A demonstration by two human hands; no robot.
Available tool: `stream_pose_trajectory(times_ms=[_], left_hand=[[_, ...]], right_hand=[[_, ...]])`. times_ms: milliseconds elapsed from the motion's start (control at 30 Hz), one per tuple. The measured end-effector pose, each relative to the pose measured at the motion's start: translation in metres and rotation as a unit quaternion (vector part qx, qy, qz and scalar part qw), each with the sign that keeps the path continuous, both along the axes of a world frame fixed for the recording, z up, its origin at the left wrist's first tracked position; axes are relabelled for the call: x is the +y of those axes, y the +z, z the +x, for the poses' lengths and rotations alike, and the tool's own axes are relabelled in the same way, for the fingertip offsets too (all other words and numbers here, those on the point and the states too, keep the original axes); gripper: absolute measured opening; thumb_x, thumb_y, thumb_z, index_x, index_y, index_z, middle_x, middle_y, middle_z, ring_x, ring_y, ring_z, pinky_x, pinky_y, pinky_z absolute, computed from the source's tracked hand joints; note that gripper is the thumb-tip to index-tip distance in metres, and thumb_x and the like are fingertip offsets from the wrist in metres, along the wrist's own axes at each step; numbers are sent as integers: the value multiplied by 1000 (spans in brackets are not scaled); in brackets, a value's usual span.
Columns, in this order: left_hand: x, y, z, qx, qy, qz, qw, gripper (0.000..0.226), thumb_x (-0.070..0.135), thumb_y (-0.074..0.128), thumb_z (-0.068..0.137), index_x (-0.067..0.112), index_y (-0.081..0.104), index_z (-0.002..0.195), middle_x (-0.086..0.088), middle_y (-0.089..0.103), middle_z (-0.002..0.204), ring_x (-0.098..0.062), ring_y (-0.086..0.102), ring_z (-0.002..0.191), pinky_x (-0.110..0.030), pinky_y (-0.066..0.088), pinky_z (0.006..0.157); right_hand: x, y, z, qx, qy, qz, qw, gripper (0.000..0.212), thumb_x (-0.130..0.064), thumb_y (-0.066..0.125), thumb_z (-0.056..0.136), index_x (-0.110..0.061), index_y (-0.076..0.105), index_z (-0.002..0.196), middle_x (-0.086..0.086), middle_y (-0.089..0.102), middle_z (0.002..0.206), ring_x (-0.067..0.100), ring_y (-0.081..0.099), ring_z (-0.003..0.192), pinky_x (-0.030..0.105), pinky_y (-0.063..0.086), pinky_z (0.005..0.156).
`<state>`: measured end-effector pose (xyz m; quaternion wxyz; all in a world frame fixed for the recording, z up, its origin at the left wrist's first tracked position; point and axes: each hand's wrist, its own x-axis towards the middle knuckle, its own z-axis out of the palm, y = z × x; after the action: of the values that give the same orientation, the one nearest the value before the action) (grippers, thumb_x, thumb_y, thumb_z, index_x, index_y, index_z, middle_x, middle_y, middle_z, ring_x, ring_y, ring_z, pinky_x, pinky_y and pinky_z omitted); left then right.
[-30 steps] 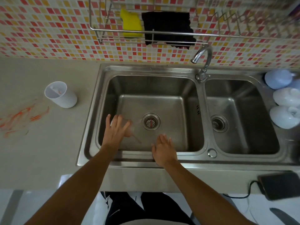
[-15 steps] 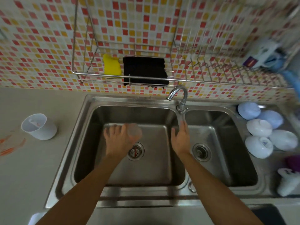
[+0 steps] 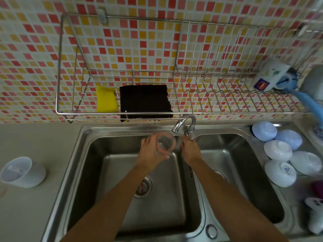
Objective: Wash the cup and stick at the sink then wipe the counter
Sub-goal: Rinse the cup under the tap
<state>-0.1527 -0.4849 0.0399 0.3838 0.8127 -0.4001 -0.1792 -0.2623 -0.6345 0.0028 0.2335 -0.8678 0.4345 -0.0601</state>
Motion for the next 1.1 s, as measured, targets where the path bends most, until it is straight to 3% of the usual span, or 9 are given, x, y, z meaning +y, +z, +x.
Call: stream_pose_trajectory(times_ms=[133, 233, 333, 467, 533, 600, 800, 867, 1100], left_hand=[[-6, -2, 2, 4, 0, 7, 1000, 88, 28, 89, 59, 20, 41, 132, 2, 50, 130, -17, 38, 119, -20, 28, 93], [-8, -6, -1, 4, -20, 2, 1000, 88, 30, 89, 57, 23, 41, 131, 6, 52, 128, -15, 42, 120, -18, 25, 93], [-3, -9, -10, 14, -38, -14, 999, 89, 29, 88, 58, 26, 41, 133, 10, 52, 129, -8, 41, 118, -19, 26, 96], [-1, -13, -15, 59, 27, -35, 997, 88, 30, 88, 59, 24, 41, 133, 9, 49, 130, -9, 36, 115, -22, 30, 92], [-5, -11, -16, 66, 12, -30, 997, 88, 28, 88, 59, 26, 41, 133, 10, 49, 130, -10, 37, 116, -23, 32, 93], [-8, -11, -19, 74, -6, -32, 997, 88, 27, 89, 58, 32, 40, 132, 14, 48, 128, -9, 38, 117, -25, 35, 97], [-6, -19, -20, 104, 15, -42, 994, 90, 43, 87, 49, 40, 42, 126, 14, 55, 124, -13, 49, 119, -42, 47, 99], [-5, -19, -20, 116, 24, -55, 991, 89, 45, 85, 48, 44, 42, 125, 15, 56, 123, -14, 51, 119, -42, 48, 98], [-5, -20, -24, 128, 12, -58, 990, 83, 40, 87, 55, 54, 37, 120, 15, 53, 125, -13, 49, 121, -42, 49, 97]], right_hand=[[-5, -5, 1, 2, 22, 2, 1000, 32, -5, 45, 93, -17, 55, 120, 12, 63, 108, 28, 62, 93, 37, 51, 86], [-11, -9, 2, -8, 55, -10, 998, 41, -5, 46, 93, -16, 51, 132, 13, 54, 126, 30, 56, 108, 39, 46, 95], [-19, -10, 4, -10, 41, 16, 999, 36, -7, 45, 94, -11, 55, 128, 12, 50, 132, 28, 47, 119, 34, 38, 96], [-23, -11, 5, -4, 38, 12, 999, 29, -6, 51, 92, -11, 58, 119, 10, 53, 125, 25, 55, 105, 34, 46, 92], [-23, -13, 6, -10, 38, 12, 999, 23, -2, 55, 89, -10, 60, 110, 10, 54, 122, 22, 59, 95, 35, 51, 91], [-24, -14, 8, -27, 34, -1, 999, 20, -1, 57, 87, -7, 62, 106, 11, 54, 121, 26, 58, 100, 35, 49, 92], [-37, -10, 9, -113, -93, 54, 988, 17, -3, 51, 90, -16, 60, 87, 4, 59, 101, 16, 57, 81, 31, 52, 79], [-40, -9, 3, -138, -96, 47, 985, 14, -6, 46, 94, -14, 57, 91, 5, 59, 97, 20, 58, 81, 25, 45, 67], [-45, -1, -11, -210, -149, 43, 965, 19, -4, 50, 93, -8, 55, 111, 10, 66, 92, 22, 60, 83, 23, 38, 70]])
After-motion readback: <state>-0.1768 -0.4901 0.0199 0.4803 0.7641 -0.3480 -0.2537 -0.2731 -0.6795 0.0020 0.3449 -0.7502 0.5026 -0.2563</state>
